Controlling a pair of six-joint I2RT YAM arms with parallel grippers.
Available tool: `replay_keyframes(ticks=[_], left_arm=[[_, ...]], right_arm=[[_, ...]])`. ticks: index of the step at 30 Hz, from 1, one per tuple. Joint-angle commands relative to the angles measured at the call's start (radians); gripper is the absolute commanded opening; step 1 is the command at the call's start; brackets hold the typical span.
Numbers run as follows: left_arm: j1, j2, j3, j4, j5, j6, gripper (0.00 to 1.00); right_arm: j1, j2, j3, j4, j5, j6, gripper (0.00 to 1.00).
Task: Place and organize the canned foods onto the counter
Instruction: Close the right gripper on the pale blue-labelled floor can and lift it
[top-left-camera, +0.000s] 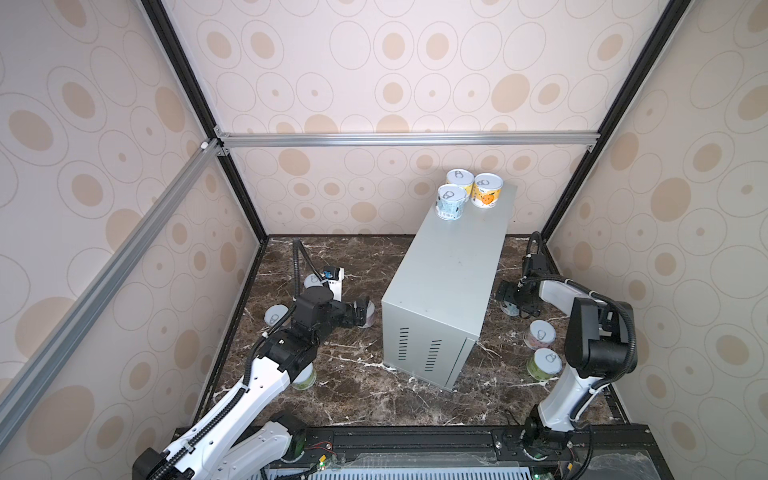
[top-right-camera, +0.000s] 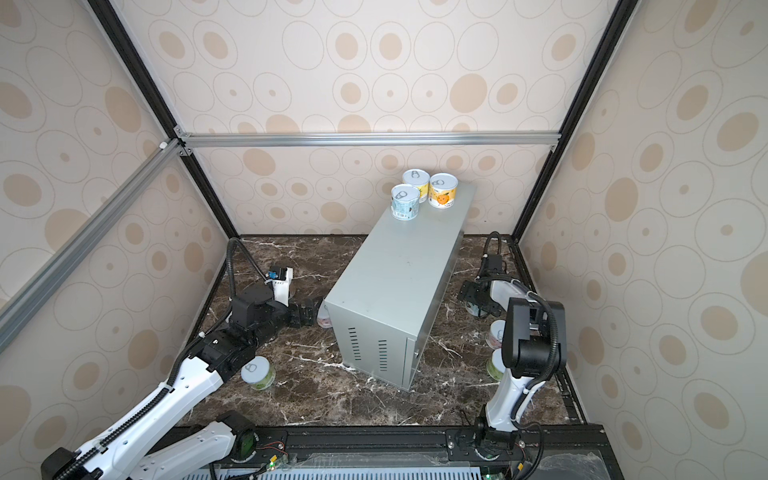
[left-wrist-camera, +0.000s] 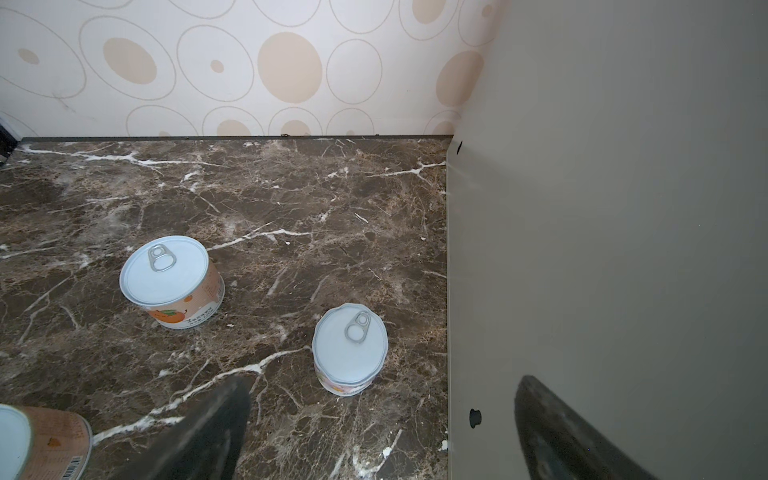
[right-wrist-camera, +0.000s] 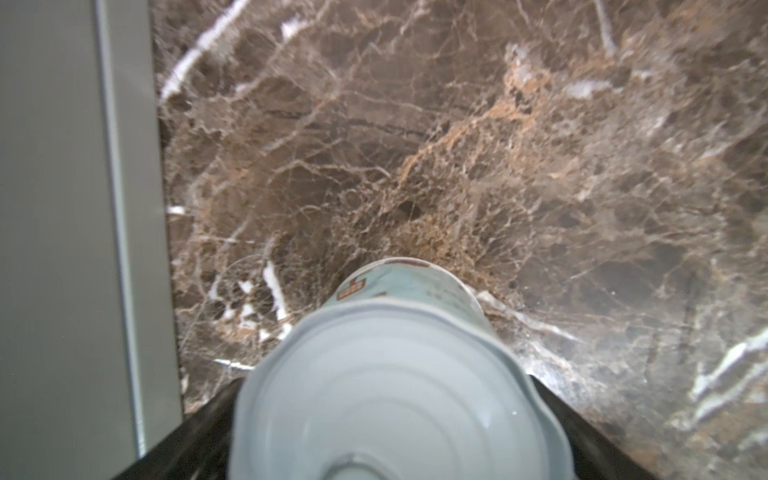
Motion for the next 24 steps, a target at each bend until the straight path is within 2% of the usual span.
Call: replay_keyframes(ticks=[1,8,24], left_arm=[[-0.002,-0.005,-0.001,0.008,-0.003,0.023,0.99],[-0.003,0.001,-0.002,0.008,-0.003,0.025,0.99],[-0.002,0.002,-0.002,0.011,-0.004,0.027,0.99]], right_arm=[[0.003,0.018,0.016,-0.008,0.023,0.004,0.96],[0.003,0.047,0.039,-0.035,0.018,-0.011,0.89],[0.022,-0.006,0.044,-0.072,0.018,-0.027,0.59]])
